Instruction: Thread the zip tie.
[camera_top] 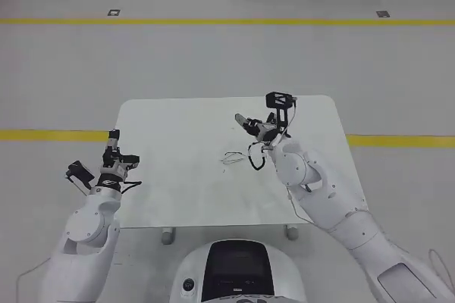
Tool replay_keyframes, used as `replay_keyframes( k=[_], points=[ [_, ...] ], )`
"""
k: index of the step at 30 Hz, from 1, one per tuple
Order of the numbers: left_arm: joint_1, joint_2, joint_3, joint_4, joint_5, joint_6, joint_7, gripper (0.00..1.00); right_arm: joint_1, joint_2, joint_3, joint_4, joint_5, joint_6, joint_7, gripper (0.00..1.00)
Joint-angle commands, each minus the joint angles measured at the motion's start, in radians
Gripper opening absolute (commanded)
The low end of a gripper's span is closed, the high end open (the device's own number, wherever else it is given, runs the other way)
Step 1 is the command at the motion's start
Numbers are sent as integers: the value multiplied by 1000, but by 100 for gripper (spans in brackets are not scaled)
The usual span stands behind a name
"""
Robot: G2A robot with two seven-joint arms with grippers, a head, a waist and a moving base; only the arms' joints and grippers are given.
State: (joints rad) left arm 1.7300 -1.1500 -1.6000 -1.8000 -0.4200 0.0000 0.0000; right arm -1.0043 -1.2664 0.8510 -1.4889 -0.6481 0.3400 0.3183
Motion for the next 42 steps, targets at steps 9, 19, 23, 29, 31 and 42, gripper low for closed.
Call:
replay_keyframes(
  k=[9, 19, 23, 29, 31, 42],
  points=[
    [0, 0, 0, 0, 0, 0, 0, 100, 101, -61, -101, 146, -126, 0, 73, 100],
    [0, 0, 0, 0, 0, 0, 0, 100, 208, -49, -122, 189, -289, -220, 307, 100],
    [0, 0, 0, 0, 0, 0, 0, 100, 282, -59, -143, 252, -298, -350, 455, 100],
    [0, 0, 0, 0, 0, 0, 0, 100, 375, -97, -204, 394, -246, -506, 577, 100],
    [0, 0, 0, 0, 0, 0, 0, 100, 375, -97, -204, 394, -246, -506, 577, 100],
    [0, 0, 0, 0, 0, 0, 0, 100, 391, -123, -263, 437, -300, -534, 580, 100]
  ],
)
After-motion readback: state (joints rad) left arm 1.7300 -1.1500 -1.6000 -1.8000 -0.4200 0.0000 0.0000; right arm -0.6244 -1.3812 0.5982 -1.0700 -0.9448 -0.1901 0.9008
